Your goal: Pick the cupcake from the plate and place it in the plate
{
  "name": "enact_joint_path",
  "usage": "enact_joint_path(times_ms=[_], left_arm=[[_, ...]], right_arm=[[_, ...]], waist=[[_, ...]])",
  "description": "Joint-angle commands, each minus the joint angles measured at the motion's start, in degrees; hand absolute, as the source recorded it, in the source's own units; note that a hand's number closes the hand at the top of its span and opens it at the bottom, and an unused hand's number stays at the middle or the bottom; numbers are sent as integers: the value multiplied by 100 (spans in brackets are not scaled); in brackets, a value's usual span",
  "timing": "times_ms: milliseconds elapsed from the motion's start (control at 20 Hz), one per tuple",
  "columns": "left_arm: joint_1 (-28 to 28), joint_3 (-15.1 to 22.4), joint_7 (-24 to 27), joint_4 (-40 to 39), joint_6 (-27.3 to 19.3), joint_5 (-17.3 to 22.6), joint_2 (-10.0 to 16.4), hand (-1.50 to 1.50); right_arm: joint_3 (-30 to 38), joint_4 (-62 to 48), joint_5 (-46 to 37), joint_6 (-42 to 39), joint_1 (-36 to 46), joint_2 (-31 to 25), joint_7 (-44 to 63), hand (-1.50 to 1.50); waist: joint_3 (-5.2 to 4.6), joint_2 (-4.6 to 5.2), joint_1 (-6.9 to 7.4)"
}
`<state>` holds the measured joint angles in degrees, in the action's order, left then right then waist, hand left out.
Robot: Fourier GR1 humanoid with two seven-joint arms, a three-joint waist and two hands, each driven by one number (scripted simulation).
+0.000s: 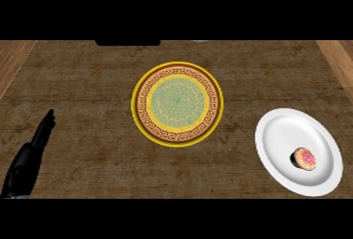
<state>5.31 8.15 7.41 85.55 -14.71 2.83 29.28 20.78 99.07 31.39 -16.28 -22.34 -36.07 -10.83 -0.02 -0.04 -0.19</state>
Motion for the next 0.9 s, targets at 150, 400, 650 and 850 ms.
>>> enact_joint_path(times_ms=[150, 400, 650, 850], left_arm=[[-220, 34, -77, -206, 34, -198, -173, 0], [-270, -96, -9, -148, 189, -144, -161, 0], [-386, -215, 107, -425, 173, -313, -310, 0], [-66, -249, 35, -65, 341, -246, -227, 0]], right_arm=[[-161, -34, -640, -266, 177, -759, 964, -150], [-603, -915, -847, -677, 1264, -1279, 1637, -150], [-1222, -1122, -1688, -959, 1493, -961, 1464, -150], [-1561, -1909, -2440, -1237, 2005, -1131, 1219, -150]], waist=[[0, 7, 9], [3, 26, 120], [3, 16, 47], [8, 16, 128]])
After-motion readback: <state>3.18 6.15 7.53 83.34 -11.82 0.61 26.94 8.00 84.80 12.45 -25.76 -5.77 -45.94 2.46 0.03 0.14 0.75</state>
